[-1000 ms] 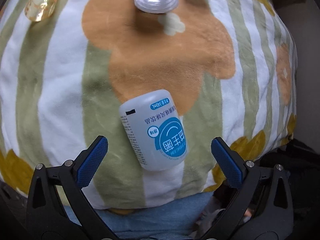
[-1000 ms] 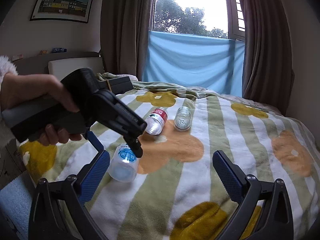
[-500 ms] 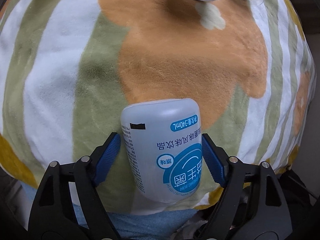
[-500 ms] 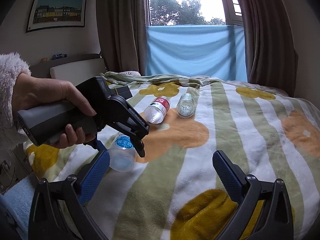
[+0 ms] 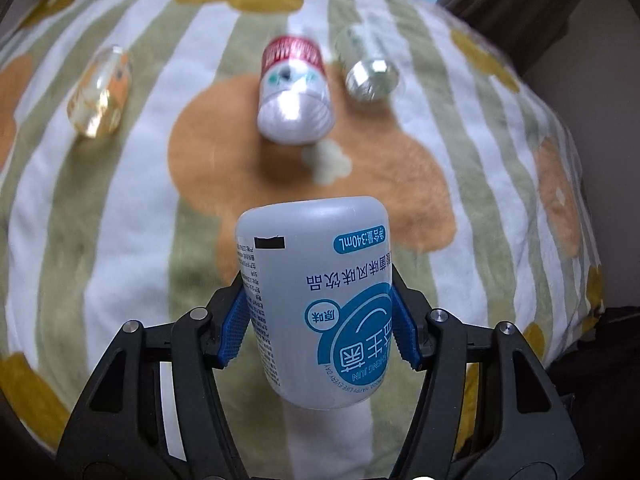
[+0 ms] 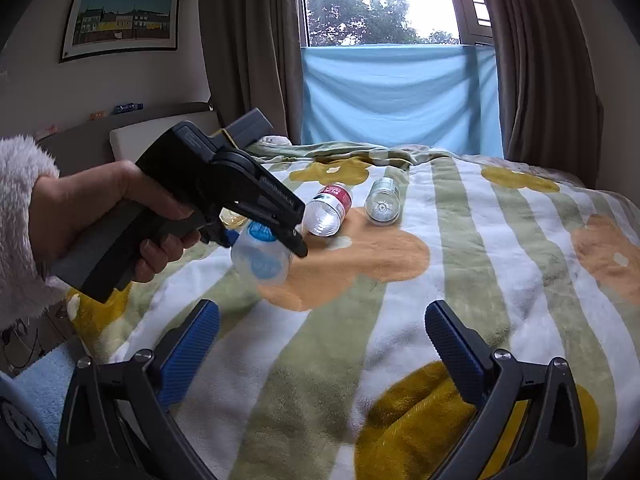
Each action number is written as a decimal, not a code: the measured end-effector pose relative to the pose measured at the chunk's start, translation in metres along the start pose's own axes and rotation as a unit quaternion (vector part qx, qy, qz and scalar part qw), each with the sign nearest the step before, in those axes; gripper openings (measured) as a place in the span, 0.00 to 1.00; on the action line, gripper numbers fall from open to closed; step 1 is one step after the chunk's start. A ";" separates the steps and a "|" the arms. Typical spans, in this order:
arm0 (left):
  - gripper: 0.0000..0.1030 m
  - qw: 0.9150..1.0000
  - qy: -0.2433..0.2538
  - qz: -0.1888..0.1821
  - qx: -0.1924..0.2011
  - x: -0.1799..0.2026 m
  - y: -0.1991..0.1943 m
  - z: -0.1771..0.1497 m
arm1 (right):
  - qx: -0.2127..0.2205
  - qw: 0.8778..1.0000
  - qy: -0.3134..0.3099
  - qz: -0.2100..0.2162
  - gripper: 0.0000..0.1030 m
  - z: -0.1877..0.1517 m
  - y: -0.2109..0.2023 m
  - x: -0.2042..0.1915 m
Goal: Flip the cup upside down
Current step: 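Lift the white bottle with the left gripper and rotate it upright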
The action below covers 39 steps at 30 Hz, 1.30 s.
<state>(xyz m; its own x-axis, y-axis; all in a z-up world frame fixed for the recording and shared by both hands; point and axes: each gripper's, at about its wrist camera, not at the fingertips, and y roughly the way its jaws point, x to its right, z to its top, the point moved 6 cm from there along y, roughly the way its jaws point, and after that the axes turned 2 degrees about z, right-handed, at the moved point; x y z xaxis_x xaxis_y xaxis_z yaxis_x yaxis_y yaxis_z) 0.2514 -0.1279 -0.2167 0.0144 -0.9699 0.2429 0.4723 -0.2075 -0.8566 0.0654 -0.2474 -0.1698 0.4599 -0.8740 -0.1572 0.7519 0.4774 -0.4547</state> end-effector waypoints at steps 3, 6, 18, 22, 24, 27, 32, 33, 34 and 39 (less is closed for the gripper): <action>0.56 0.997 0.021 -0.001 0.070 -0.001 0.000 0.005 | -0.006 1.000 0.013 0.001 1.00 -0.006 0.000 0.002; 0.56 0.998 0.018 0.010 0.061 -0.009 0.022 -0.002 | -0.015 1.000 0.026 0.002 1.00 -0.015 0.001 0.006; 0.56 0.994 0.079 0.059 0.051 -0.004 0.027 -0.027 | -0.030 0.999 0.038 0.015 1.00 -0.027 0.012 0.003; 0.56 0.993 0.088 0.058 0.051 -0.005 0.025 -0.032 | -0.031 0.999 0.035 0.017 1.00 -0.027 0.014 0.000; 0.56 0.993 0.091 0.059 0.047 -0.006 0.025 -0.033 | -0.033 0.999 0.037 0.017 1.00 -0.028 0.015 0.001; 0.58 0.992 0.098 0.065 0.043 -0.004 0.024 -0.034 | -0.036 0.998 0.039 0.018 1.00 -0.029 0.017 0.002; 0.58 0.989 0.109 0.086 0.041 -0.002 0.021 -0.031 | -0.038 0.998 0.043 0.018 1.00 -0.031 0.017 0.005; 0.58 0.988 0.112 0.092 0.043 -0.002 0.020 -0.030 | -0.039 0.998 0.043 0.018 1.00 -0.032 0.017 0.006; 0.60 0.988 0.116 0.094 0.045 -0.001 0.019 -0.029 | -0.039 0.998 0.045 0.019 1.00 -0.032 0.017 0.006; 0.61 0.990 0.113 0.067 0.048 -0.002 0.018 -0.030 | -0.038 0.998 0.050 0.021 1.00 -0.033 0.018 0.008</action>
<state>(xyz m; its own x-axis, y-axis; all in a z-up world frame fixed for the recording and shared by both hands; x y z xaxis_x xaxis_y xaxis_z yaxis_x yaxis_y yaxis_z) 0.2334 -0.1336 -0.2459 -0.1095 -0.9939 0.0124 0.5605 -0.0721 -0.8250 0.0665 -0.2490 -0.2081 0.4373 -0.8601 -0.2628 0.6934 0.5086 -0.5105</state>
